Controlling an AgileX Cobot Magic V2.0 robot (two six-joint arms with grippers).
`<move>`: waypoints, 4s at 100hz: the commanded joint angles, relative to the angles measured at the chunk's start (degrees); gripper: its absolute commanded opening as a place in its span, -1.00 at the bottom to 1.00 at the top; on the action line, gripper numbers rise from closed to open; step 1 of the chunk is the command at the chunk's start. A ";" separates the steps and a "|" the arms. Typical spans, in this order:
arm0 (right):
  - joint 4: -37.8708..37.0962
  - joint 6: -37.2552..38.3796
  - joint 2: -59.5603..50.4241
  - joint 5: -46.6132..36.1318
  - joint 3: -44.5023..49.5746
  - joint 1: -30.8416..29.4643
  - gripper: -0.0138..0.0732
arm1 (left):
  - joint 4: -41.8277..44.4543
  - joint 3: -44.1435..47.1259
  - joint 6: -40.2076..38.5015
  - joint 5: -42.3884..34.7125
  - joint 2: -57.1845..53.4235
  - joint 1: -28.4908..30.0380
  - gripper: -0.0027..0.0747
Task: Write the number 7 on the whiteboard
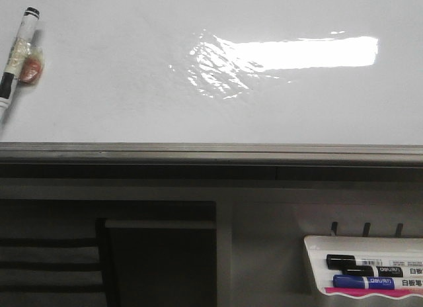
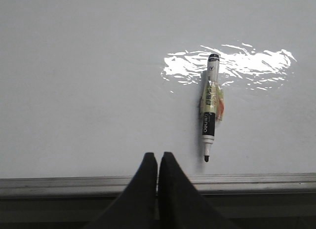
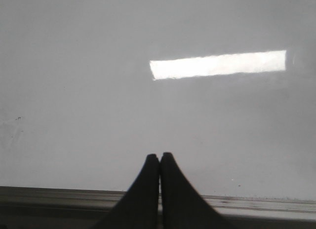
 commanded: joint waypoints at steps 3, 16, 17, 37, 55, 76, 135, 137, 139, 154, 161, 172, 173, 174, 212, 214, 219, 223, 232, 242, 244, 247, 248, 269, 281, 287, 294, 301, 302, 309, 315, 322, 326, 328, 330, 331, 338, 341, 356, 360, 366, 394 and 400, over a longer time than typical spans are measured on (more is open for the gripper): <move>-0.39 -0.11 -1.09 -4.75 1.71 -0.26 -0.85 | -0.01 2.04 -0.48 -4.43 -1.71 -0.27 -0.98; -0.39 -0.11 -1.09 -4.75 1.71 -0.26 -0.85 | -0.01 2.04 -0.48 -4.54 -1.71 -0.27 -0.98; -0.39 -0.11 -1.09 -4.75 1.71 -0.26 -0.85 | -0.01 2.04 -0.48 -4.54 -1.71 -0.27 -0.98; -0.39 -0.11 -1.09 -9.72 0.89 -0.26 -0.85 | -0.01 1.69 -0.48 -10.76 -1.71 -0.27 -0.98; -0.39 -0.11 -0.98 -1.08 -7.06 -0.26 -0.85 | -0.83 -4.62 -0.48 -9.85 -1.71 -0.27 -0.98; -0.52 -0.21 3.62 14.78 -20.91 -0.26 -0.85 | -2.40 -19.54 -0.48 6.77 2.70 -0.27 -0.98; -0.76 -4.57 23.47 32.61 -35.95 -0.26 -0.85 | -2.40 -34.12 -0.48 23.40 18.36 -0.27 -0.98; -0.76 -4.57 23.48 31.88 -35.95 -0.26 -0.85 | -2.40 -34.12 -0.48 23.40 18.36 -0.27 -0.98; -0.76 -4.57 23.48 31.13 -35.95 -0.26 -0.85 | -2.40 -34.12 -0.48 23.40 18.36 -0.27 -0.98; -0.76 -4.57 23.48 29.53 -35.69 -0.26 -0.85 | -2.54 -34.12 -0.48 23.40 18.36 -0.27 -0.98; -0.76 -4.57 23.48 29.64 -35.58 -0.26 -0.85 | -2.54 -34.12 -0.48 23.40 18.36 -0.27 -0.98; -0.63 -4.57 23.48 29.53 -35.58 -0.26 -0.85 | -2.54 -34.01 -0.48 23.40 18.36 -0.27 -0.98; -0.65 -4.57 23.48 29.53 -35.58 -0.26 -0.85 | -2.54 -34.01 -0.48 23.40 18.36 -0.27 -0.98; -0.54 -4.57 23.48 29.53 -35.58 -0.26 -0.85 | -2.54 -34.01 -0.48 23.40 18.36 -0.27 -0.98; -0.32 -3.16 23.48 28.23 -35.58 -0.26 0.21 | -0.15 -34.01 -0.48 23.40 18.36 -0.27 0.36; -0.32 -3.16 23.48 28.23 -35.58 -0.26 0.25 | -0.15 -34.01 -0.48 23.40 18.36 -0.27 0.38; -0.32 -3.16 23.48 28.23 -35.58 -0.26 0.29 | -0.15 -34.01 -0.48 23.40 18.36 -0.27 0.41; -0.32 -3.16 23.48 28.23 -35.58 -0.26 0.29 | -0.15 -34.01 -0.48 23.40 18.36 -0.27 0.39; -0.32 -3.16 23.48 28.23 -35.58 -0.26 0.28 | -0.15 -34.01 -0.48 23.40 18.36 -0.27 0.34; -0.32 -3.16 23.48 28.23 -35.58 -0.26 0.28 | -0.15 -34.01 -0.48 23.40 18.36 -0.27 0.28; -0.32 -3.16 23.48 28.23 -35.58 -0.26 0.28 | -0.15 -34.01 -0.48 23.40 18.36 -0.27 0.27; -0.32 -3.16 23.48 28.23 -35.58 -0.26 0.28 | -0.15 -34.01 -0.48 23.40 18.36 -0.27 0.25; -0.32 -3.16 23.48 28.23 -35.58 -0.26 0.28 | -0.15 -34.01 -0.48 23.40 18.36 -0.27 0.25; -0.32 -3.16 23.48 28.23 -35.58 -0.26 0.28 | -7.36 -34.01 0.43 25.47 18.44 -0.27 0.11; -0.32 -3.16 23.48 28.23 -35.58 -0.26 0.28 | -7.48 -34.01 6.70 26.45 19.17 -0.27 0.11; -0.18 -3.16 23.48 27.98 -35.58 -0.26 0.28 | -8.09 -34.01 9.58 26.34 20.15 -0.39 0.11; 0.54 -3.16 23.48 27.71 -35.58 -0.26 0.28 | -10.38 -34.01 10.77 26.25 21.90 -1.71 0.11; 1.38 -3.16 23.48 26.93 -35.58 -0.26 0.28 | -11.57 -34.01 13.10 26.10 24.40 -3.89 0.11; 1.54 -3.16 23.48 26.92 -35.58 -0.26 0.28 | -11.57 -34.01 13.63 25.96 24.99 -4.33 0.11; 1.80 -3.16 23.48 26.39 -35.58 -0.26 0.28 | -11.42 -34.01 13.82 24.52 28.38 -6.21 0.11; 1.88 -3.16 23.48 26.28 -35.58 -0.26 0.28 | -11.54 -34.01 13.82 22.42 31.83 -7.44 0.11; 1.88 -3.16 23.48 26.28 -35.58 -0.26 0.28 | -11.54 -34.01 13.82 19.53 35.92 -8.20 0.11; 1.88 -3.16 23.48 26.28 -35.58 -0.26 0.28 | -11.54 -34.01 13.82 17.92 37.96 -8.42 0.11; 1.88 -3.16 23.48 26.28 -35.58 -0.26 0.28 | -11.54 -34.01 13.82 17.00 39.17 -8.42 0.10; 1.88 -3.16 23.48 26.28 -35.58 -0.26 0.28 | -11.54 -34.01 13.82 16.02 40.39 -8.42 0.10; 1.88 -3.16 23.48 26.28 -35.58 -0.26 0.28 | -11.54 -34.01 13.82 15.44 41.18 -8.42 0.10; 1.88 -3.16 23.48 26.28 -35.58 -0.26 0.28 | -11.54 -34.01 13.82 12.61 44.73 -8.42 0.10; 1.88 -3.16 23.48 26.28 -35.58 -0.26 0.28 | -11.54 -34.01 13.82 11.39 46.30 -8.42 0.10; 1.88 -3.16 23.48 26.28 -35.58 -0.26 0.28 | -11.68 -35.66 13.82 8.25 54.45 -8.42 0.10; 1.88 -3.16 23.48 26.28 -35.58 -0.26 0.28 | -11.68 -36.35 13.82 7.82 56.18 -8.42 0.10; 1.88 -3.16 23.48 26.28 -35.58 -0.26 0.28 | -11.77 -37.67 13.82 7.44 59.10 -8.42 0.10; 1.88 -3.16 23.48 26.23 -35.58 -0.26 0.28 | -11.38 -43.00 13.82 5.73 68.95 -8.42 0.10; 1.88 -3.16 23.48 26.23 -35.58 -0.26 0.28 | -11.38 -43.84 13.82 5.73 70.25 -8.42 0.10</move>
